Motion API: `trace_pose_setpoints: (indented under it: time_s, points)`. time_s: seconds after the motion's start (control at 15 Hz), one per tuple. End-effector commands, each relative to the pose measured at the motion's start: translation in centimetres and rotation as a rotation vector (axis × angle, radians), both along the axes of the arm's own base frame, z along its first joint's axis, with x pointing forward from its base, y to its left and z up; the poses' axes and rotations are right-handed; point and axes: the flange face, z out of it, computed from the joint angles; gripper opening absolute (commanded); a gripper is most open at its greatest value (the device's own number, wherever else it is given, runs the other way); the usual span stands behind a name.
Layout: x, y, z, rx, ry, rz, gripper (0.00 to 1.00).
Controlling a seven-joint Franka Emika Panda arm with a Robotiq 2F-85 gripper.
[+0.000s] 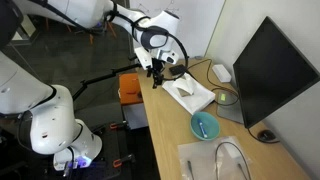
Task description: Remove the marker from the blue bowl
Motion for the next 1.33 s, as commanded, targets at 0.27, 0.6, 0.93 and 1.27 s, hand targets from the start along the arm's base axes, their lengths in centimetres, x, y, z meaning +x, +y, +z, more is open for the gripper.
trace_pose_setpoints:
  time_s: [0.27,0.6,0.93,1.27]
  points:
    - [0.0,0.0,0.1,0.000,-0.001,0.000,1.00]
    - [2.9,0.9,-0.6,-0.030,-0.072,-0.207,1.00]
    - [11.7,-0.6,-4.4,0.003,-0.198,-0.497,1.00]
    - [19.5,-8.3,-5.9,-0.017,-0.286,-0.788,1.00]
